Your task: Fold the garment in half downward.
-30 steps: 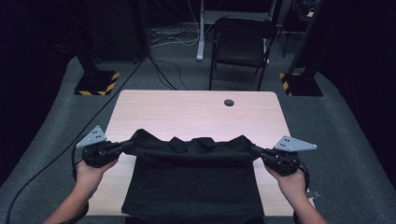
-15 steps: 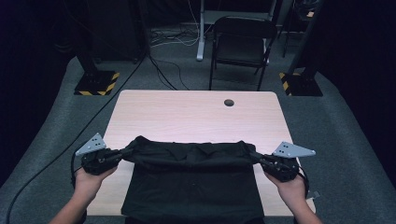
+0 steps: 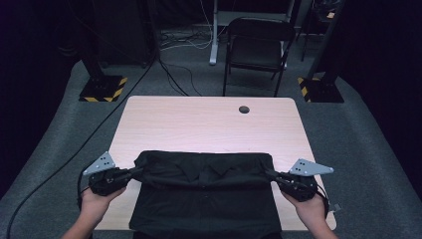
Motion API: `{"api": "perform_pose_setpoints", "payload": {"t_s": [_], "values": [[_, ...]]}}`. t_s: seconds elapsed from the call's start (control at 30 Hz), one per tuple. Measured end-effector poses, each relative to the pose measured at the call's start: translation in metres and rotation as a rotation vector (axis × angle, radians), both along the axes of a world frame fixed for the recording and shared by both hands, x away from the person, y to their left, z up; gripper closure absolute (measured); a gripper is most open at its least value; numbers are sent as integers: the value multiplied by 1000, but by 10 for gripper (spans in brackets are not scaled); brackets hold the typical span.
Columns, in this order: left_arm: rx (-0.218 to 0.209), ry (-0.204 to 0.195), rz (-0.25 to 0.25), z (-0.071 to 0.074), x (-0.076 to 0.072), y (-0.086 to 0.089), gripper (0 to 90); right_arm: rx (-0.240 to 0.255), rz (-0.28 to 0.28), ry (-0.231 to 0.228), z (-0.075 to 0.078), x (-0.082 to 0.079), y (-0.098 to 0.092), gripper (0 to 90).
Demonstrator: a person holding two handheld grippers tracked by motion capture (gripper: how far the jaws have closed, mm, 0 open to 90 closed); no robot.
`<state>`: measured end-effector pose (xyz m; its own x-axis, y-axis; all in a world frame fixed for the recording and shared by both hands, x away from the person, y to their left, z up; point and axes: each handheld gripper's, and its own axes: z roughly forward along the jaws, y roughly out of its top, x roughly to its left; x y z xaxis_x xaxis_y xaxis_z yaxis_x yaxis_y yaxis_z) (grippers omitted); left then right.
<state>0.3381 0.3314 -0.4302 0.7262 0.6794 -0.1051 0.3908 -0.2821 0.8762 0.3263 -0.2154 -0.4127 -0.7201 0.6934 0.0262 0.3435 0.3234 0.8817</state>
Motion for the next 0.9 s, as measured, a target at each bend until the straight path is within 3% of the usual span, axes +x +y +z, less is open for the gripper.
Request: {"api": "perform_pose_setpoints", "payload": {"t_s": [0.9], "values": [[34, 69, -26, -26, -12, -2, 865, -50, 36, 67, -29, -12, 4, 887]]}}
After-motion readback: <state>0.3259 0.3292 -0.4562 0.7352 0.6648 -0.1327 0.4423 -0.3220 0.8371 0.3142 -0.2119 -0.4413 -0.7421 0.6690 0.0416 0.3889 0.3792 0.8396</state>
